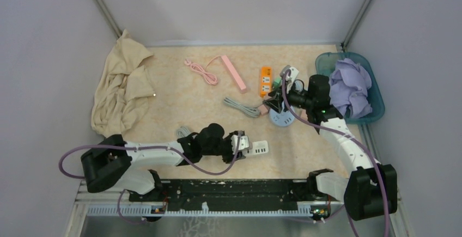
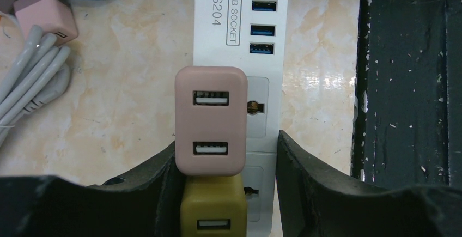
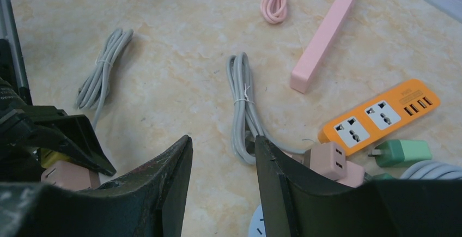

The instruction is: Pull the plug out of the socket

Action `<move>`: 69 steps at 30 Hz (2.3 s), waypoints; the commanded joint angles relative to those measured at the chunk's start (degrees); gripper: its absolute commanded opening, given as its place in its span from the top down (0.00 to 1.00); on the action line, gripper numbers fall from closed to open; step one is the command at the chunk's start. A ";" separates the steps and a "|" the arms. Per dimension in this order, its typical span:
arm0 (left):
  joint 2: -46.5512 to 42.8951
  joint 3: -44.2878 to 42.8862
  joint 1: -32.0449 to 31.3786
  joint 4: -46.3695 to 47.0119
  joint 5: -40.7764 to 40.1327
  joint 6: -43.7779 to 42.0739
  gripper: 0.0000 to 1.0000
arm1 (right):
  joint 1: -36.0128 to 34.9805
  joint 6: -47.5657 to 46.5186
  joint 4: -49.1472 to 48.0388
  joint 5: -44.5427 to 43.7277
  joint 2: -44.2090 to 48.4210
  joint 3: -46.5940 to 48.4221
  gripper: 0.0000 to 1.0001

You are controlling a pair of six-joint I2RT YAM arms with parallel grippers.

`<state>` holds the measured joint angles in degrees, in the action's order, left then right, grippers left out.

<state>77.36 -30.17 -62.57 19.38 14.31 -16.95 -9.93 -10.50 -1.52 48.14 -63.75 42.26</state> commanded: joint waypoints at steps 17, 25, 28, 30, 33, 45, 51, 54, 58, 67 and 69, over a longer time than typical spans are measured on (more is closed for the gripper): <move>16.88 -13.18 -2.54 2.03 -1.43 -4.70 0.75 | 0.78 -0.70 -3.13 1.71 1.24 -0.26 0.54; 21.59 -14.86 -2.56 5.25 -2.92 -3.95 0.38 | 1.73 -0.89 -2.95 1.61 1.68 -0.17 0.54; 20.87 -13.81 -2.56 7.70 -3.00 -2.58 0.32 | 1.95 -0.85 -2.94 1.61 1.73 -0.16 0.54; 19.31 -12.73 -2.71 9.31 -2.91 -1.87 0.28 | 2.09 -1.04 -2.90 1.53 1.78 -0.16 0.54; 14.42 -10.71 -3.35 10.25 -2.81 -0.25 0.22 | 2.65 -2.24 -1.88 1.35 1.93 0.28 0.54; -12.26 12.53 -4.22 26.81 -5.28 14.34 0.00 | 3.65 -34.16 18.09 27.78 4.95 -0.78 0.28; -14.42 20.11 -4.15 33.86 -8.57 18.20 0.00 | 3.61 -50.99 29.43 32.28 7.30 -3.82 0.20; -11.33 24.23 -4.16 41.27 -9.56 17.30 0.00 | 2.62 -53.78 31.79 28.90 7.33 -4.54 0.18; -6.58 25.39 -4.23 45.65 -10.04 14.09 0.00 | -3.76 -56.13 32.38 18.30 6.62 -6.28 0.19; -1.14 22.69 -4.23 45.63 -10.27 12.25 0.00 | -12.66 -53.81 27.23 6.04 1.48 -8.05 0.39; -0.32 22.78 -4.21 46.54 -10.54 12.20 0.00 | -13.98 -53.75 26.74 4.00 0.34 -7.99 0.42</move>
<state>75.53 -6.50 -66.57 60.97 4.21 -3.92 -21.47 -63.05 28.42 56.97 -61.82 34.13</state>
